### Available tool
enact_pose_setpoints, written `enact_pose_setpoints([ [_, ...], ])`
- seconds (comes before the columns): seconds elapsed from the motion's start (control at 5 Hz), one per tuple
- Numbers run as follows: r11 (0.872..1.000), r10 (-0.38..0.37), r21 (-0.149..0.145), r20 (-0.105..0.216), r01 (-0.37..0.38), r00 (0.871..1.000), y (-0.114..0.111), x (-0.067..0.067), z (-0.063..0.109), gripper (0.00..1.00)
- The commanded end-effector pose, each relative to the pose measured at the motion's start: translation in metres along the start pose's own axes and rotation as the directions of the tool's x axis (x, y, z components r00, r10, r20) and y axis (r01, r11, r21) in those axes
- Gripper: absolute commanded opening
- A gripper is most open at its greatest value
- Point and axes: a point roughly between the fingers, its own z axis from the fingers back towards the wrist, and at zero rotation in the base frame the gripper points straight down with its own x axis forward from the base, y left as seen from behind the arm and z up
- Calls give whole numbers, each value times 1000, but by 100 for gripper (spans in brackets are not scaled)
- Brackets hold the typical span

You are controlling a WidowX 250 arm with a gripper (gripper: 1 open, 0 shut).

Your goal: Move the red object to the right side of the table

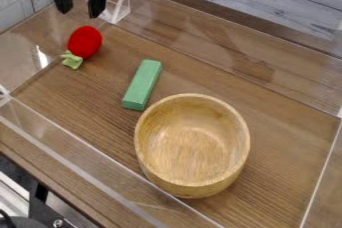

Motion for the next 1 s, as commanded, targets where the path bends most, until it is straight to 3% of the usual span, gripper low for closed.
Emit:
enact_pose_setpoints([
  [0.0, 999, -36, 32, 59, 34, 998, 7, 16, 9, 100],
  [0.6, 997, -79, 26, 95, 76, 992, 1, 36, -21, 100],
  [0.8, 998, -65, 17, 110, 64, 992, 0, 40, -7, 100],
])
